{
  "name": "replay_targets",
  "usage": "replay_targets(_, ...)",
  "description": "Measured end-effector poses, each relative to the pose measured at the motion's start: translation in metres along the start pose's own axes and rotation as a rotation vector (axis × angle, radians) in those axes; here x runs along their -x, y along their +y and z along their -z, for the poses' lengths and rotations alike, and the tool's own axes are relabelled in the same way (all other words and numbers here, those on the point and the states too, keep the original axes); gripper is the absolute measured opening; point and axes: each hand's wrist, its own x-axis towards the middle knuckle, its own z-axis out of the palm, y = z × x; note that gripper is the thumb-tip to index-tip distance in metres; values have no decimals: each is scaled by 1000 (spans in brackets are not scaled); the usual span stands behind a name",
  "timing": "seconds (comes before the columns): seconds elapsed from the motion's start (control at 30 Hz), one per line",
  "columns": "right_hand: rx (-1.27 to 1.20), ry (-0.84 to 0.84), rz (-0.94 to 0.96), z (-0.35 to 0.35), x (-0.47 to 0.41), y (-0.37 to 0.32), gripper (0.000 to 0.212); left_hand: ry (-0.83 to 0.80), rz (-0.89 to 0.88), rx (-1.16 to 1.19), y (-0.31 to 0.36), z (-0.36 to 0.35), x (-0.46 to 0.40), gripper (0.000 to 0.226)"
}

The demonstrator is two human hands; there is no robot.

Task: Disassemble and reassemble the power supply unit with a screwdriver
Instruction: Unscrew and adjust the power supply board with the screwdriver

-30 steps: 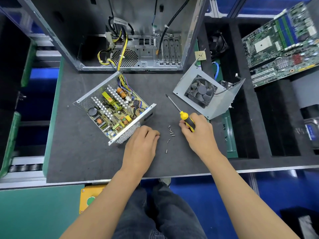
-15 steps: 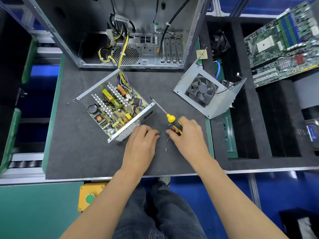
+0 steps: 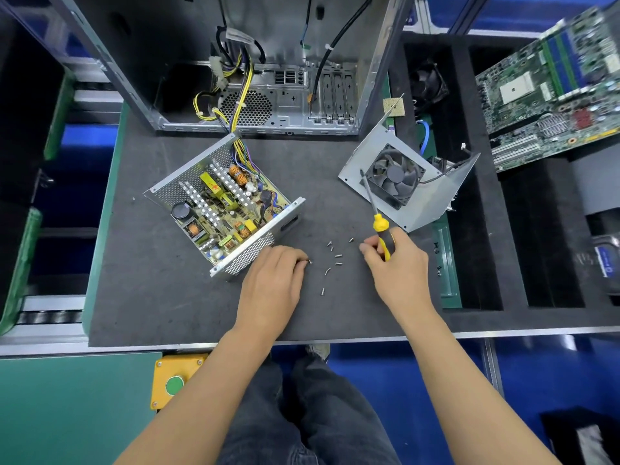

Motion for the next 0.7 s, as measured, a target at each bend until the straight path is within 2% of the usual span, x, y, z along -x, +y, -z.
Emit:
replay_targets(0.17, -15, -13, 2, 1, -1, 7, 23, 7, 13, 25, -4, 1, 5, 6)
replay_targets(0.4, -43, 23, -12, 5, -1, 11, 16, 68, 83, 112, -8, 0, 11, 25)
replay_targets(0.57, -109, 41, -10, 6, 2, 7, 22, 95, 121, 138, -9, -2, 16, 25)
replay_targets(0.7, -119, 33, 1, 5, 2, 7, 12, 84, 151, 160, -9, -3, 15, 23)
